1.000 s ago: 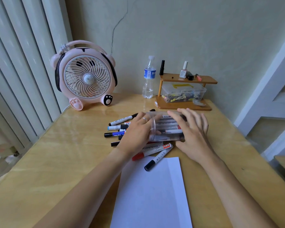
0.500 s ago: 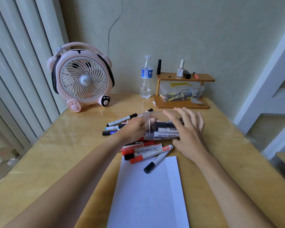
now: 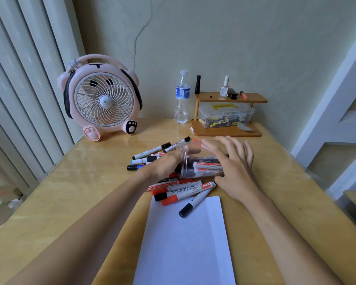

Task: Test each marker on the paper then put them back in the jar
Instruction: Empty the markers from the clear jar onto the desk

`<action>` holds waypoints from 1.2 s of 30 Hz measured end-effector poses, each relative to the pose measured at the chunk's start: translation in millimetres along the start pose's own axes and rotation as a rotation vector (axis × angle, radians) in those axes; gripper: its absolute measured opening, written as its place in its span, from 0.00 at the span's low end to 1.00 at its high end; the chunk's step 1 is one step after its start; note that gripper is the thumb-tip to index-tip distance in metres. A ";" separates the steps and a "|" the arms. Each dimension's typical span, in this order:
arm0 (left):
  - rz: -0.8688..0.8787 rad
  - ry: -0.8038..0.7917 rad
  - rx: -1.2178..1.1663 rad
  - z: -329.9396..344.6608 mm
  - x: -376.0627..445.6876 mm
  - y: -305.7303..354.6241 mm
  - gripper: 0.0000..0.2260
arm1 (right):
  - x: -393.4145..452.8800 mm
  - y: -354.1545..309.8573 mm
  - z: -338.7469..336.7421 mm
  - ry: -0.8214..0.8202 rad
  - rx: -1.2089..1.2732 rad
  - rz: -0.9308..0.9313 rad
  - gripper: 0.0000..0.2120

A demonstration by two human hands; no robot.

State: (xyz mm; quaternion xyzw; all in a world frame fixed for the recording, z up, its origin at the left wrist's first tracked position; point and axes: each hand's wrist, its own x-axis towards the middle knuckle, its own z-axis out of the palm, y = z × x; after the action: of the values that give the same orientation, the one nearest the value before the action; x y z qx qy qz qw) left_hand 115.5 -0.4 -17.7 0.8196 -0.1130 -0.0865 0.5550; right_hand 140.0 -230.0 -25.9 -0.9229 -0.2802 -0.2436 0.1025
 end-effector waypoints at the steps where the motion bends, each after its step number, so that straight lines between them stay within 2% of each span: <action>1: -0.014 -0.002 -0.038 -0.5 0.8 -1.5 0.24 | 0.4 0.7 -1.3 0.001 -0.007 -0.003 0.57; 7: -0.005 0.009 -0.145 1.0 6.8 0.2 0.19 | 4.3 7.0 -13.2 -0.006 -0.007 -0.018 0.57; 11: 0.063 0.065 -0.059 -2.1 0.4 5.3 0.13 | 9.3 6.4 -26.9 -0.030 -0.014 -0.018 0.56; 16: 0.100 0.314 -0.127 -0.6 -13.2 -11.8 0.08 | 11.8 -4.1 -33.9 -0.045 -0.018 -0.031 0.57; 20: 0.057 0.618 -0.120 13.3 -20.6 -19.3 0.09 | 15.4 -15.8 -33.1 -0.115 0.028 -0.056 0.56; 22: 0.027 0.699 -0.199 21.8 -24.7 -16.9 0.11 | 15.7 -20.4 -33.7 -0.140 0.050 -0.059 0.55; 26: 0.035 0.717 -0.235 29.7 -26.7 -17.6 0.20 | 13.8 -27.5 -36.0 -0.116 0.005 -0.065 0.56; 33: 0.080 0.674 -0.126 31.4 -23.6 -32.0 0.27 | 18.9 -30.8 -44.5 -0.025 -0.147 -0.178 0.56; 36: 0.079 0.696 -0.125 31.9 -25.1 -29.4 0.27 | 23.9 -31.3 -45.0 -0.029 -0.175 -0.197 0.57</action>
State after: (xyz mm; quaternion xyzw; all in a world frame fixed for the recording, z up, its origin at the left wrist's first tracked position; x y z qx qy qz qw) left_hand 85.6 -11.2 -56.4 0.7593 0.0568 0.2126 0.6125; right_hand 121.8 -207.8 26.6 -0.8997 -0.3486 -0.2624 -0.0068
